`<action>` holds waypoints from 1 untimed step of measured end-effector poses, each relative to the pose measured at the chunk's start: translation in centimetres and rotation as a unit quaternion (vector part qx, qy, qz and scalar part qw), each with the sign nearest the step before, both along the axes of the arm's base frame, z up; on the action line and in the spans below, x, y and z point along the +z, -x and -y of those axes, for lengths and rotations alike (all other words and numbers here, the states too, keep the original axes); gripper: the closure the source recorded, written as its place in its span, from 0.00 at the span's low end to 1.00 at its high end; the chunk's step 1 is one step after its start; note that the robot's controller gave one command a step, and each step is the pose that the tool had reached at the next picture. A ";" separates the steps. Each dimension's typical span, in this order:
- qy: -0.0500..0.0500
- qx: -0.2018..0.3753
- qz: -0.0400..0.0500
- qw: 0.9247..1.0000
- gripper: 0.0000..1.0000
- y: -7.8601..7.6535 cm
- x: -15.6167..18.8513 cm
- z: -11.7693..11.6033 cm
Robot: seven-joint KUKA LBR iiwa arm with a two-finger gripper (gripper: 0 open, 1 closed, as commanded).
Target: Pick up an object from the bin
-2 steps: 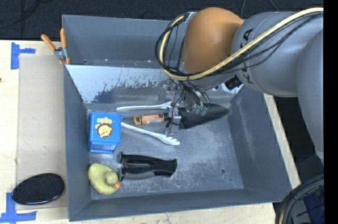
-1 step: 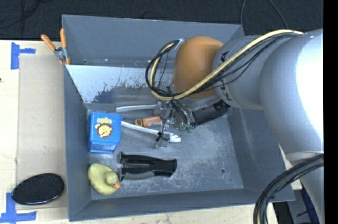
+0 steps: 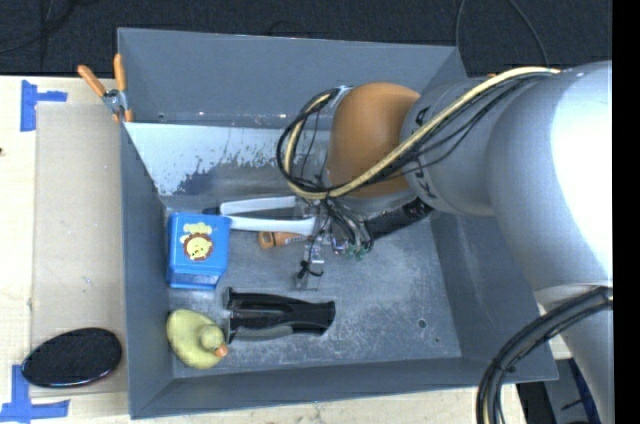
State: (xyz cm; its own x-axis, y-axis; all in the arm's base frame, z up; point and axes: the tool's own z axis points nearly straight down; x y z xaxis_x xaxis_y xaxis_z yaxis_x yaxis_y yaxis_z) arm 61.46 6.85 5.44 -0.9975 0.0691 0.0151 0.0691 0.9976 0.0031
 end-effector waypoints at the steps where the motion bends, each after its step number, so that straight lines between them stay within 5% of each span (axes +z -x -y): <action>1: 0.001 -0.041 0.000 0.999 0.00 2.5 1.6 -2.0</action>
Offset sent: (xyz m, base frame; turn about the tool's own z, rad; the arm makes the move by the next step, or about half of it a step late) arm -0.0185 -0.0043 0.0156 0.5197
